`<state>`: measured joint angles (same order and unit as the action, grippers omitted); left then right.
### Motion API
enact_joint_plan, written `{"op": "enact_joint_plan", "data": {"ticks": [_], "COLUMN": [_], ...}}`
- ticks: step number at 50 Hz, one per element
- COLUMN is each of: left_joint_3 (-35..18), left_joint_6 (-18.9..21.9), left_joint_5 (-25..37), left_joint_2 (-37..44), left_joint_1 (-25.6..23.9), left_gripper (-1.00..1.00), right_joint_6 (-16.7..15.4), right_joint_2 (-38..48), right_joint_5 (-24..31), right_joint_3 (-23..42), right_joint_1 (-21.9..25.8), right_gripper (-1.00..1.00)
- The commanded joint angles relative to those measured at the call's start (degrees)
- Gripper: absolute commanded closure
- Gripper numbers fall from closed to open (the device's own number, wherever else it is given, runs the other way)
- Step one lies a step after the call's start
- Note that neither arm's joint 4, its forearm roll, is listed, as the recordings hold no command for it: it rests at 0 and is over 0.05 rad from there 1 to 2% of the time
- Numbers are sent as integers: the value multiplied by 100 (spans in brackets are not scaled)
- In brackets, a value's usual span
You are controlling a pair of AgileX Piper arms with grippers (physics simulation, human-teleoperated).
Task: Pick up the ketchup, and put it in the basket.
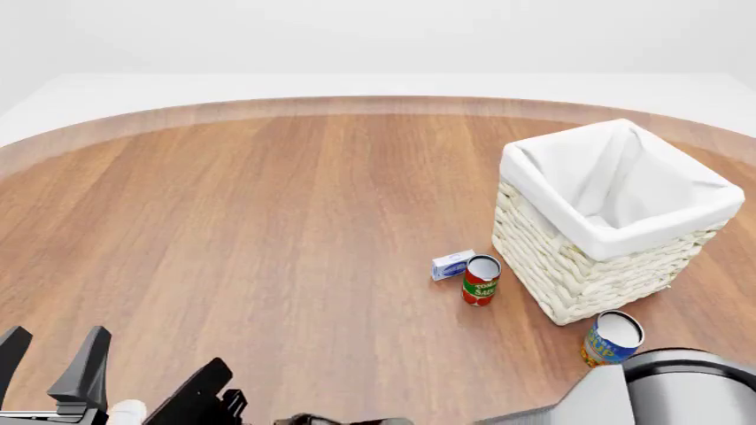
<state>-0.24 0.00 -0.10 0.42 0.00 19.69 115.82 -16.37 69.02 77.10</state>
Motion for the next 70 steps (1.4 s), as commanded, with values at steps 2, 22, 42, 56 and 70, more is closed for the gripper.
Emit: {"op": "enact_joint_plan", "data": {"ticks": [2, 22, 42, 56, 70], "left_joint_3": [0, 0, 0, 0, 0], "left_joint_6": [0, 0, 0, 0, 0], "left_joint_5": [0, 0, 0, 0, 0], "left_joint_2": [0, 0, 0, 0, 0], "left_joint_1": [0, 0, 0, 0, 0], "left_gripper": [-100, -100, -100, -100, -100], "right_joint_6": [207, 327, 301, -23, 21], "right_joint_2": [-137, -423, -781, -1401, -1999], "right_joint_5": [-122, -266, -323, -253, -322], "right_joint_3": [-130, -370, -598, -815, -1074], "right_joint_1": [-151, -309, -557, -968, -1390], "right_gripper": [100, 100, 100, 100, 100]}}
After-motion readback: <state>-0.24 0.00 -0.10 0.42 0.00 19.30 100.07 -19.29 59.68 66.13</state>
